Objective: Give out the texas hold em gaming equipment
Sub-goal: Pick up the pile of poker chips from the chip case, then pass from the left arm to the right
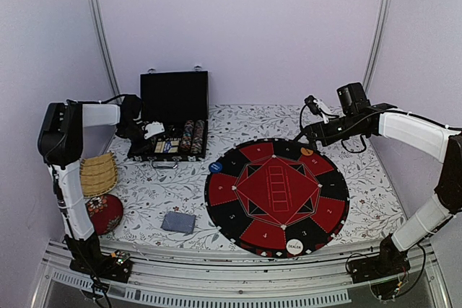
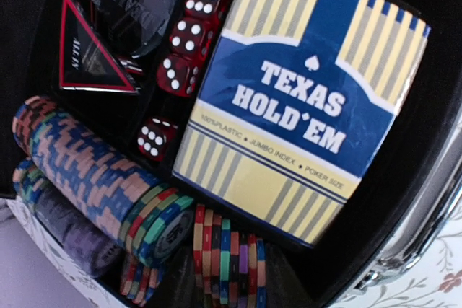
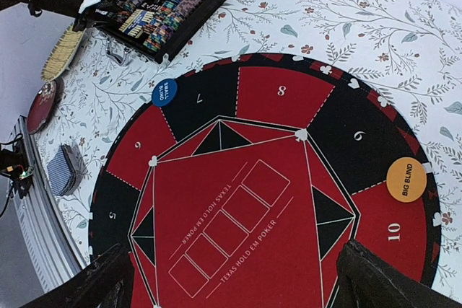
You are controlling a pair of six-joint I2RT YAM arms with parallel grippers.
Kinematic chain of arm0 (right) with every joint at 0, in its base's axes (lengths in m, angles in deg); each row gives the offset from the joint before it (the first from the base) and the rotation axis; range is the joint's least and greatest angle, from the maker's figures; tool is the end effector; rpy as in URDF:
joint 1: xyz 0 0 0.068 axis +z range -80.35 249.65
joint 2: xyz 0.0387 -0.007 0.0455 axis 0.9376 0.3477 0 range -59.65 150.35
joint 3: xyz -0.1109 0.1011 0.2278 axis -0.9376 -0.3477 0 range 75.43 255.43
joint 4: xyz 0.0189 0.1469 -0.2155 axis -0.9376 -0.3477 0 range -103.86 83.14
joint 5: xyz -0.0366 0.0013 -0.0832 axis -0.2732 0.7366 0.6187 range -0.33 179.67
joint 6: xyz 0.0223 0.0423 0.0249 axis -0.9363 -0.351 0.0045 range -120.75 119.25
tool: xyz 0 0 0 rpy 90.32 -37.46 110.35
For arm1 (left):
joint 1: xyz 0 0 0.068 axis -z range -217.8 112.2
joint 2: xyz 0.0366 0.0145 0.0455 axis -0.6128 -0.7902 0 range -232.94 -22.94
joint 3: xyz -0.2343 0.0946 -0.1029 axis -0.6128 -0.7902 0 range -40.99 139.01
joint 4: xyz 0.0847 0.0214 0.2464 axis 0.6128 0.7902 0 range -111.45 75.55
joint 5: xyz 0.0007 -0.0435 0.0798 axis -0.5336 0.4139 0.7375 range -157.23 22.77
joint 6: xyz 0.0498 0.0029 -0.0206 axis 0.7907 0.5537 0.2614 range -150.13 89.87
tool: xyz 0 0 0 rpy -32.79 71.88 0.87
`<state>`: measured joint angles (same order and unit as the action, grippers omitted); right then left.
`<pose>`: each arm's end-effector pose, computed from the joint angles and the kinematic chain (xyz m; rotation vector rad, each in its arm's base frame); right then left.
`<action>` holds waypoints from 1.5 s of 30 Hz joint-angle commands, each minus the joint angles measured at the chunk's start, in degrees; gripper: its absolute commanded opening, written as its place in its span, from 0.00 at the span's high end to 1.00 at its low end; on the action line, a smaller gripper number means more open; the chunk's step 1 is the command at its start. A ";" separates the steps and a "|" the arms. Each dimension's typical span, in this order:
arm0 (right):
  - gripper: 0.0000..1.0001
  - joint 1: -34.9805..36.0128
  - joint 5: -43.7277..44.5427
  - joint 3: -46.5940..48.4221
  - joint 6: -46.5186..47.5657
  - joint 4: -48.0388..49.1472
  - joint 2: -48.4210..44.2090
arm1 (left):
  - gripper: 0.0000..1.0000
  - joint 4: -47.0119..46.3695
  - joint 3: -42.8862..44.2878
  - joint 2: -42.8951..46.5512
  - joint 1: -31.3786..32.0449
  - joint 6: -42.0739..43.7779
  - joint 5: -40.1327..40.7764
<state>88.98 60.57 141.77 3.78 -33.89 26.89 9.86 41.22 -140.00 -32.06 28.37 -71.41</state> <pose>0.3021 0.1243 0.2715 -0.7255 2.2679 0.7293 0.4172 -0.0446 0.1576 1.4702 2.3029 0.1668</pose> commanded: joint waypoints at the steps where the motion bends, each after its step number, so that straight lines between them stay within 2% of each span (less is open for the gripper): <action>1: 0.00 0.01 -0.85 1.34 0.39 -0.91 0.09 | 0.84 3.13 -0.15 -2.34 0.97 1.10 1.88; 3: 0.00 0.06 -0.84 1.40 0.39 -1.00 -0.16 | 1.00 3.14 -0.04 -1.18 1.23 0.94 1.89; 8: 0.00 0.04 -1.39 1.85 0.06 -0.92 -0.66 | 1.00 5.65 2.26 3.34 2.50 -0.56 1.32; 11: 0.00 0.00 -2.50 2.53 -0.46 -0.92 -1.28 | 1.00 6.40 6.00 7.34 3.49 -4.20 3.91; 15: 0.01 0.01 -2.04 2.56 -1.53 -0.38 -2.99 | 1.00 7.20 16.39 11.23 4.08 -19.82 6.15; 18: 0.03 0.09 0.17 2.56 -3.07 -0.22 -3.76 | 1.00 10.19 24.61 13.52 6.10 -35.38 0.97; 20: 0.04 0.36 1.51 2.54 -4.07 -0.31 -4.18 | 1.00 8.53 25.24 16.26 8.75 -46.20 -6.15; 22: 0.05 1.67 3.74 2.54 -4.18 -0.29 -4.86 | 1.00 0.77 18.87 20.72 10.89 -57.85 -15.75; 24: 0.05 4.29 7.72 3.99 -4.18 -0.71 -5.34 | 1.00 -12.90 6.69 26.41 14.05 -70.93 -21.04; 28: 0.06 11.29 16.79 5.32 -1.99 -1.54 -5.85 | 1.00 -37.76 -16.03 34.16 19.99 -95.29 -24.16; 30: 0.06 15.06 19.56 4.65 -0.67 0.37 -6.20 | 1.00 -42.34 -22.15 35.02 22.94 -104.00 -22.15; 36: 0.06 25.01 15.99 -2.25 6.53 12.71 -5.22 | 1.00 -50.93 -31.09 31.38 31.32 -111.93 -19.80; 40: 0.06 28.55 13.08 -6.88 9.23 20.55 -2.55 | 1.00 -60.24 -33.88 22.84 35.16 -116.85 -24.84; 45: 0.05 31.29 14.96 -9.63 11.97 26.00 2.80 | 1.00 -71.45 -36.05 13.99 37.19 -123.17 -26.39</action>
<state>118.73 74.89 134.14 12.04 -15.86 25.77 -47.78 6.80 -120.87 3.90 -87.12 -95.15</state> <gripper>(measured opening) 0.947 0.260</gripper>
